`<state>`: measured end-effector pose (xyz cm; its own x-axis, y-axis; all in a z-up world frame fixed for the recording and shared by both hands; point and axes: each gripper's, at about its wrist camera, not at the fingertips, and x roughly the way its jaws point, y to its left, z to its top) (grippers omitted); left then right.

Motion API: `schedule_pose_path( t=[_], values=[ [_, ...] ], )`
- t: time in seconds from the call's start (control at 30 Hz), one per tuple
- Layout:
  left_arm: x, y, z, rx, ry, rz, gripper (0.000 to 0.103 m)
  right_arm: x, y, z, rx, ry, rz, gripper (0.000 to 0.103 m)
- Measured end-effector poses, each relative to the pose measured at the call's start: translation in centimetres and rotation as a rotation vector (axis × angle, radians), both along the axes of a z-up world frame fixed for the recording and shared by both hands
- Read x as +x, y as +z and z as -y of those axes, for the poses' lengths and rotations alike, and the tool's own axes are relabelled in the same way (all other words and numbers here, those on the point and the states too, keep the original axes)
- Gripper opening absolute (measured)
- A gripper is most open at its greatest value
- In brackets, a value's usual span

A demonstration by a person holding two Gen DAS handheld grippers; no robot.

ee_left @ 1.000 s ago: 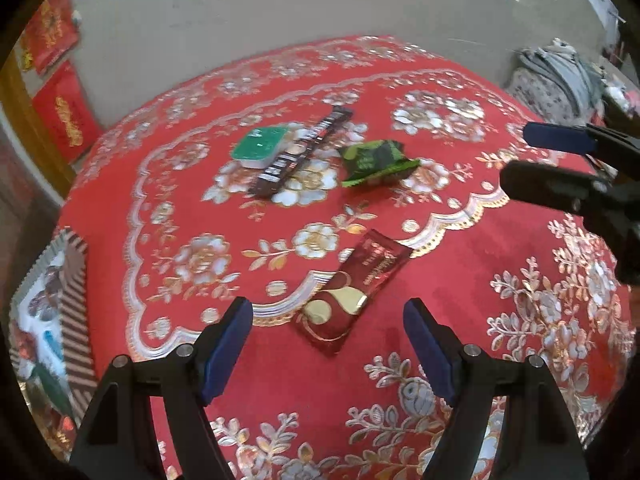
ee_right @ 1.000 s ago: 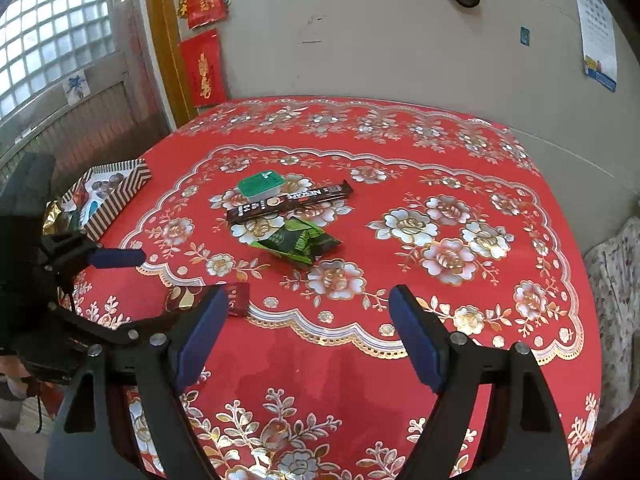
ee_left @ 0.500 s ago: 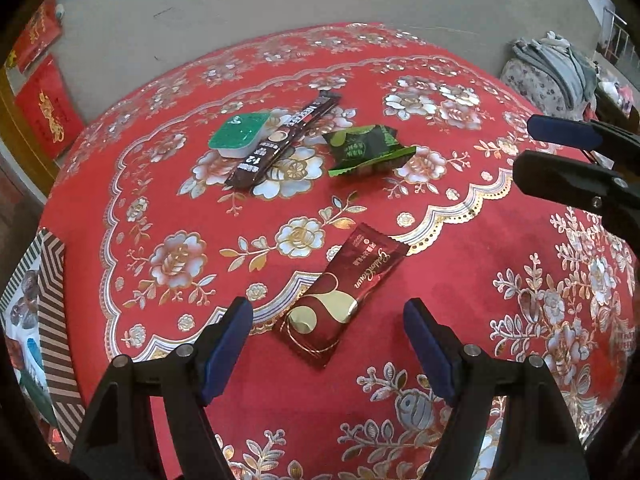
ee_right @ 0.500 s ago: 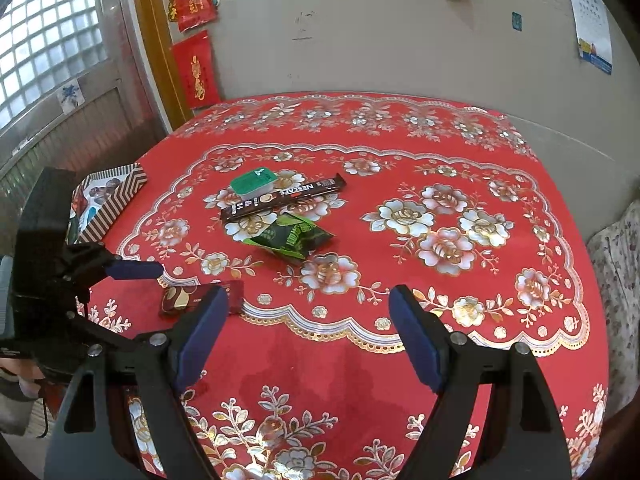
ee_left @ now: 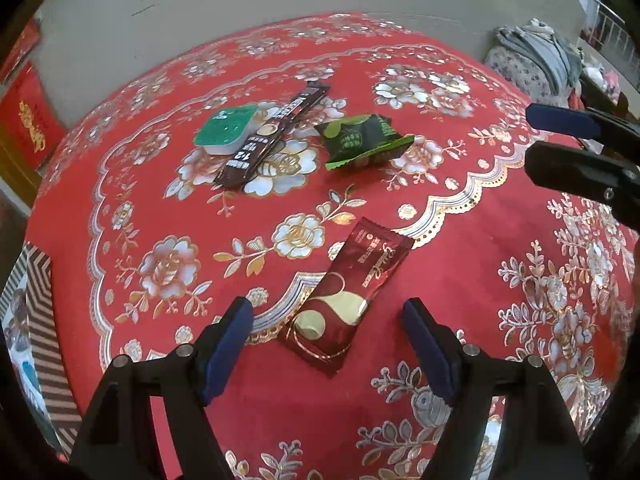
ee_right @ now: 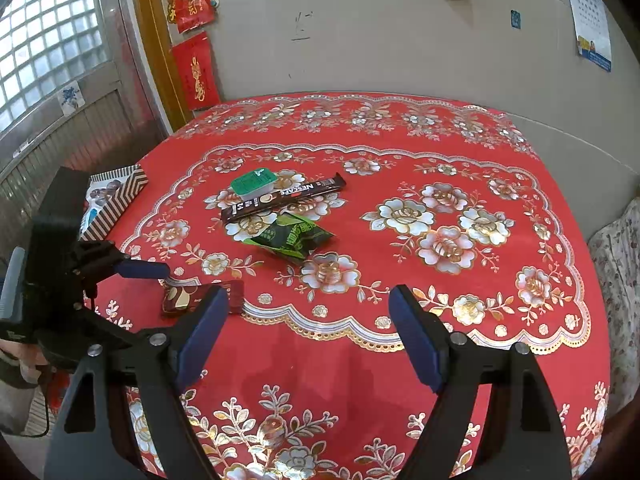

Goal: Organize snacks
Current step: 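Grasp the red wrapped bar with the left gripper while the right gripper grasps the green packet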

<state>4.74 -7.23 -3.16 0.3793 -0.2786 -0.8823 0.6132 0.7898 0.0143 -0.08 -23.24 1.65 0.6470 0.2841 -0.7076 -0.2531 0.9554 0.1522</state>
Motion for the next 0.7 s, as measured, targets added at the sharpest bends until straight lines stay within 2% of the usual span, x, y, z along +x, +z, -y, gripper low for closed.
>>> schedule_pose_path(
  t=[0.17,0.23,0.27,0.3,0.33,0.47,0.7],
  values=[
    [0.4,0.0,0.5,-0.001,-0.021,0.001,0.075,0.0,-0.2,0.0,-0.004,0.001,-0.006,0.083],
    [0.1,0.1,0.5,-0.003,-0.04,0.006,0.063,0.0,-0.3,0.0,-0.005,-0.002,-0.008,0.083],
    [0.0,0.2,0.4,-0.005,-0.042,0.008,0.049,0.0,-0.3,0.0,-0.005,-0.003,-0.009,0.083],
    [0.0,0.4,0.3,-0.009,-0.037,0.01,0.031,0.0,-0.3,0.0,-0.003,-0.005,-0.009,0.083],
    [0.0,0.5,0.1,-0.007,-0.027,0.012,0.024,0.1,-0.3,0.0,-0.001,-0.005,-0.009,0.083],
    [-0.4,0.5,-0.7,-0.02,-0.009,0.018,0.024,0.2,-0.2,0.0,-0.007,-0.009,-0.007,0.083],
    [-0.6,0.5,-2.5,-0.039,0.103,0.034,0.024,2.0,0.4,-1.0,-0.041,-0.017,-0.006,0.083]
  ],
)
